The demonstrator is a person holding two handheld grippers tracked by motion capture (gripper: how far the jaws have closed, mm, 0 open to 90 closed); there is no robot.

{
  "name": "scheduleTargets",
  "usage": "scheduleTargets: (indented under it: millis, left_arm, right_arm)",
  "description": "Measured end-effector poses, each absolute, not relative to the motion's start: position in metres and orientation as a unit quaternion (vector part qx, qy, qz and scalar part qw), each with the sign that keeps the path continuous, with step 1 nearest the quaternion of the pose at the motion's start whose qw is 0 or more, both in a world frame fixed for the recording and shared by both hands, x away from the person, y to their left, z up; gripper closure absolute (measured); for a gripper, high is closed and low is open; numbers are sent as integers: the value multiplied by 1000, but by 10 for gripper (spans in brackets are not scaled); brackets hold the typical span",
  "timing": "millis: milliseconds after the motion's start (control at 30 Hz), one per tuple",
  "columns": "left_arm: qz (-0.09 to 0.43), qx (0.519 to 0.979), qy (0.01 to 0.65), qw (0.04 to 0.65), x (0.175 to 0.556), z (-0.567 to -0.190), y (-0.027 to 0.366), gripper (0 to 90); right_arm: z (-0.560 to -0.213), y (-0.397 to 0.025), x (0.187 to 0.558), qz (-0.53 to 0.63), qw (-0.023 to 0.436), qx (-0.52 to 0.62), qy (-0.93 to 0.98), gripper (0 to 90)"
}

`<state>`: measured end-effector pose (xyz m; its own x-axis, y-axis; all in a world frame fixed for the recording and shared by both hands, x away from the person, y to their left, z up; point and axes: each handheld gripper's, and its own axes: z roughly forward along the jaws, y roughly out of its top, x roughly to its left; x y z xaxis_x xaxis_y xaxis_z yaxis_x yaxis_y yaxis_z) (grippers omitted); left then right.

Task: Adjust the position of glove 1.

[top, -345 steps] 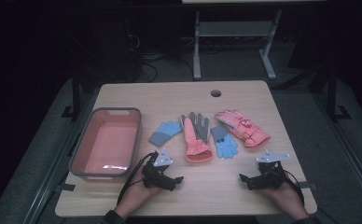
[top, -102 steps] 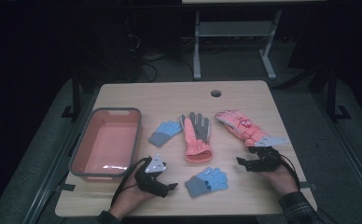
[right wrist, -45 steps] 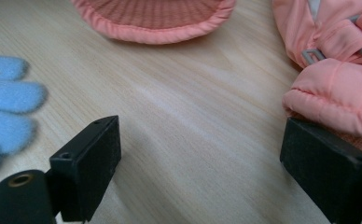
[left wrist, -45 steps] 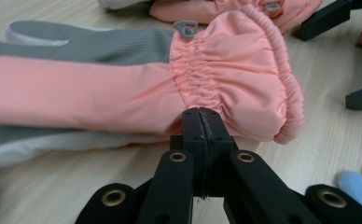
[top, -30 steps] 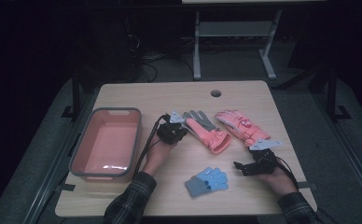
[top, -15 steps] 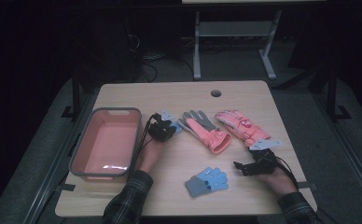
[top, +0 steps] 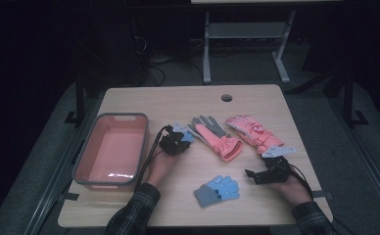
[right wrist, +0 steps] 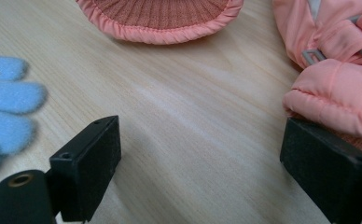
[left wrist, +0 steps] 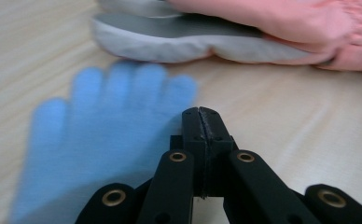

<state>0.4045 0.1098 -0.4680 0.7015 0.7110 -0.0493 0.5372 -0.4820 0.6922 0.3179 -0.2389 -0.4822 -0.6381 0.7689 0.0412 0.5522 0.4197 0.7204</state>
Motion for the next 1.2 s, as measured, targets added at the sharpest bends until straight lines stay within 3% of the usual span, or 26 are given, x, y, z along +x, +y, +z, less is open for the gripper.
scheduleTargets:
  millis: [100, 433, 767, 1200]
  left_arm:
    - [132, 860, 351, 347, 400, -465, 106, 897]
    - [172, 829, 402, 349, 423, -457, 125, 896]
    - [127, 843, 383, 355, 407, -466, 111, 897]
    - [64, 878, 306, 362, 358, -463, 82, 896]
  right_arm:
    - [-482, -239, 318, 363, 149, 398, 829, 118]
    - [-482, -239, 318, 363, 149, 398, 829, 118]
    - [-482, -239, 318, 363, 149, 398, 829, 118]
    - [-482, -238, 318, 362, 149, 398, 829, 118]
